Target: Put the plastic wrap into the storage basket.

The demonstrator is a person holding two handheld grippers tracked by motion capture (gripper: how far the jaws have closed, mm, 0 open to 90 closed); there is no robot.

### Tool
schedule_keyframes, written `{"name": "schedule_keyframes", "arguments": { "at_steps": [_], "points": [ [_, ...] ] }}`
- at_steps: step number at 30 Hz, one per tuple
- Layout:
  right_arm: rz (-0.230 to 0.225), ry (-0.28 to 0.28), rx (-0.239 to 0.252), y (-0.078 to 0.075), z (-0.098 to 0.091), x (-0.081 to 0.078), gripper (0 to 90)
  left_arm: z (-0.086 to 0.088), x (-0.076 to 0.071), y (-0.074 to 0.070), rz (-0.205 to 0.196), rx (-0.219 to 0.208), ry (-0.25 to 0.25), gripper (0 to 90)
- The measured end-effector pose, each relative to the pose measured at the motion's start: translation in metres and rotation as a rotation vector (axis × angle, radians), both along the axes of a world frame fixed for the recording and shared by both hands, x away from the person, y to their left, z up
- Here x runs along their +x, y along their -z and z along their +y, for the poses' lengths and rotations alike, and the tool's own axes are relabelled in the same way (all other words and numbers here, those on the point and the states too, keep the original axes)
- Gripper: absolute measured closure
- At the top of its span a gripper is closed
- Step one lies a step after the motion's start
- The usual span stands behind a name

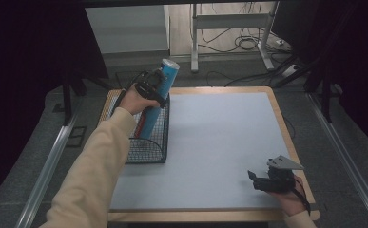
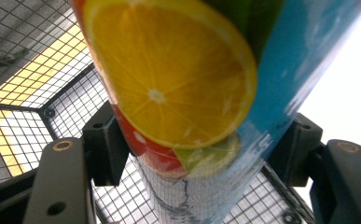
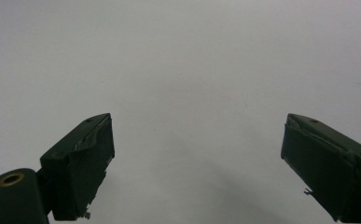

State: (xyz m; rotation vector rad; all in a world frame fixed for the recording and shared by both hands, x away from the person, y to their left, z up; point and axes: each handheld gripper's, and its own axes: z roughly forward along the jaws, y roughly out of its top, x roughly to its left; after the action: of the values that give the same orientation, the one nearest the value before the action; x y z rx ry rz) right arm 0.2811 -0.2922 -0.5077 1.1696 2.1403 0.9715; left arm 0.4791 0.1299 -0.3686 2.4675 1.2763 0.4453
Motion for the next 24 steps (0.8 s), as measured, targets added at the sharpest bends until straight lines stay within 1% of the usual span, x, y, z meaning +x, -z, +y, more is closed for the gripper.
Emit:
{"name": "schedule_keyframes", "arguments": {
  "at_steps": [4, 6, 12, 17, 20, 24],
  "points": [
    [0.001, 0.0, -0.004, 0.0, 0.0, 0.0, 10.0, 0.003, 0.006, 0.007, 0.018, 0.003, -0.005, 32.0],
    [0.002, 0.0, -0.005, 0.0, 0.0, 0.0, 10.0, 0.005, 0.009, 0.008, 0.019, -0.012, -0.018, 32.0],
    [0.003, 0.006, -0.005, 0.001, -0.001, 0.001, 10.0, 0.007, 0.021, 0.012, 0.034, -0.028, -0.046, 32.0],
    [0.004, 0.008, -0.011, 0.001, -0.001, 0.001, 9.9, 0.006, 0.033, 0.021, 0.024, -0.039, -0.078, 32.0],
    [0.003, 0.009, -0.01, 0.001, -0.002, 0.001, 10.0, 0.003, 0.037, 0.026, 0.011, -0.042, -0.082, 32.0],
    [0.003, 0.011, -0.013, 0.002, -0.001, 0.001, 10.0, -0.002, 0.043, 0.032, 0.009, -0.023, -0.085, 32.0]
  ]
}}
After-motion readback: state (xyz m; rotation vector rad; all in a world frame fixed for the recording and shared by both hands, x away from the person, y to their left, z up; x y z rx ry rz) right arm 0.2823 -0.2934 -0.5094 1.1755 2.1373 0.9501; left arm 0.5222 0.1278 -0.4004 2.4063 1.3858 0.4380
